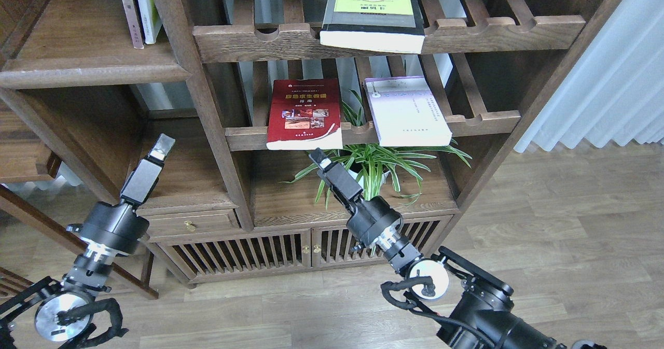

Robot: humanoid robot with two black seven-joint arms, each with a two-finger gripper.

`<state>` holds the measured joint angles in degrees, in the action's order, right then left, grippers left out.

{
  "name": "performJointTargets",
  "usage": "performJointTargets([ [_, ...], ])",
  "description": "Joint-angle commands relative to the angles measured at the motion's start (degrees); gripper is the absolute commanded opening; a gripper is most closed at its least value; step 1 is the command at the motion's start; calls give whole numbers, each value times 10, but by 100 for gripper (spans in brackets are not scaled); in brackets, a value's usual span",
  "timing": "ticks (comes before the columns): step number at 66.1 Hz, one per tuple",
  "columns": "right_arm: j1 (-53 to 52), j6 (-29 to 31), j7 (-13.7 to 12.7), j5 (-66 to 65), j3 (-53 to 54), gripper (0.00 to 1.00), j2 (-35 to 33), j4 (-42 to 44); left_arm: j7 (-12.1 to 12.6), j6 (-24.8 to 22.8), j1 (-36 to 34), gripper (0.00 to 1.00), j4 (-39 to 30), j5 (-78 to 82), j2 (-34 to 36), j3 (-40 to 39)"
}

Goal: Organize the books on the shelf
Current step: 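Reach the right gripper to the red book's edge beside the plant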

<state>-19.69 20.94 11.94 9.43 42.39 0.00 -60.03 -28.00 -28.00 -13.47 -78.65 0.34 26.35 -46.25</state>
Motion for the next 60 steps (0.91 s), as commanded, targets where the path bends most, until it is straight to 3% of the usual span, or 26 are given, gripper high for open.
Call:
performJointTargets([
  [1,-2,-7,0,6,-2,99,0,1,0,0,-1,100,5,1,-3,-2],
  [11,-2,-26,0,23,-3,99,0,2,0,0,2,100,8,1,-9,-1],
  [25,-8,-95,3,115,-5,99,0,3,0,0,6,100,16,0,-13,1],
  [60,-86,-161,2,268,-28,97,0,39,0,0,19,100,25,17,-53,24],
])
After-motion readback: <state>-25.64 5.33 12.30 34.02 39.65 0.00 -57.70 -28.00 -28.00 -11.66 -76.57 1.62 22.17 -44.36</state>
